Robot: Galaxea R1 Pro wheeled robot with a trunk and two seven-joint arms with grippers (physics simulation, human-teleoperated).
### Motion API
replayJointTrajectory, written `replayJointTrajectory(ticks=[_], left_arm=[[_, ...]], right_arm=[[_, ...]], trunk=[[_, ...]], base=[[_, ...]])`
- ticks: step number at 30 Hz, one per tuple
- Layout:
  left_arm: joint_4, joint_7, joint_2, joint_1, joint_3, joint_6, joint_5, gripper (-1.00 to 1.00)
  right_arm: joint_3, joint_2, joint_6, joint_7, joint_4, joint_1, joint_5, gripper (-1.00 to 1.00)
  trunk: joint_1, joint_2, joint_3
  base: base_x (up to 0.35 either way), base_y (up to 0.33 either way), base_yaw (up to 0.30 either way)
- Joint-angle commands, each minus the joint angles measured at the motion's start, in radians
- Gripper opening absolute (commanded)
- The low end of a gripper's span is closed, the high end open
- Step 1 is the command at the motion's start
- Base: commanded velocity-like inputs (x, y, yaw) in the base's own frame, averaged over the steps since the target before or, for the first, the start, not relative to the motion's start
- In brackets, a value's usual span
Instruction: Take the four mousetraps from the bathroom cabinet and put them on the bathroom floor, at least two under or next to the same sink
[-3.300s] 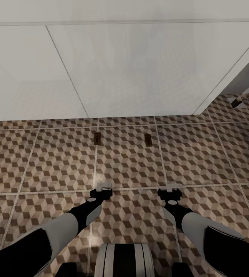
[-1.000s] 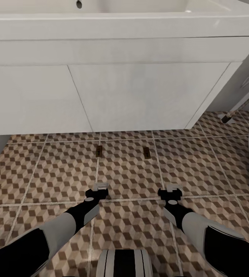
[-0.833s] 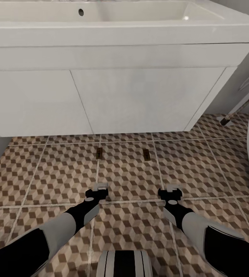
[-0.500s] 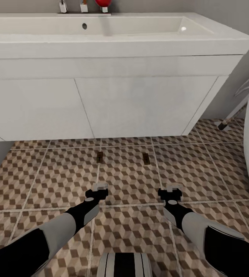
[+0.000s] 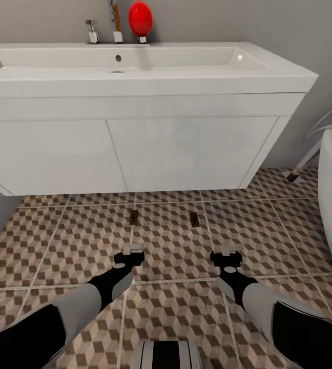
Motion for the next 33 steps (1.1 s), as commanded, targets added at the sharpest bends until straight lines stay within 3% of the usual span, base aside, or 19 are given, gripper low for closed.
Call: replayJointTrajectory(ticks=[1,11,20,33], left_arm=[[-0.001,0.005,0.0,-0.001,-0.009,-0.004,0.01,1.0],[0.006,0.003,0.0,0.003,-0.009,-0.004,0.011,1.0],[0.015,0.0,-0.001,0.063,-0.01,-0.007,0.007,1.0],[0.017,0.001,0.003,0.082,-0.012,-0.007,0.007,1.0]], right_arm=[[0.008,0.0,-0.002,-0.004,-0.001,0.0,-0.01,1.0],[0.008,0.0,-0.002,-0.005,0.0,0.002,-0.012,1.0],[0.008,-0.002,-0.002,-0.004,0.003,0.031,-0.011,1.0],[0.008,0.001,-0.005,-0.005,0.001,0.044,-0.01,1.0]], trunk=[[-0.001,0.0,0.003],[-0.005,0.002,0.042],[-0.009,0.004,0.077],[-0.015,0.008,0.127]], base=[[0.0,0.0,0.0],[0.0,0.0,0.0],[0.0,0.0,0.0],[0.0,0.0,0.0]])
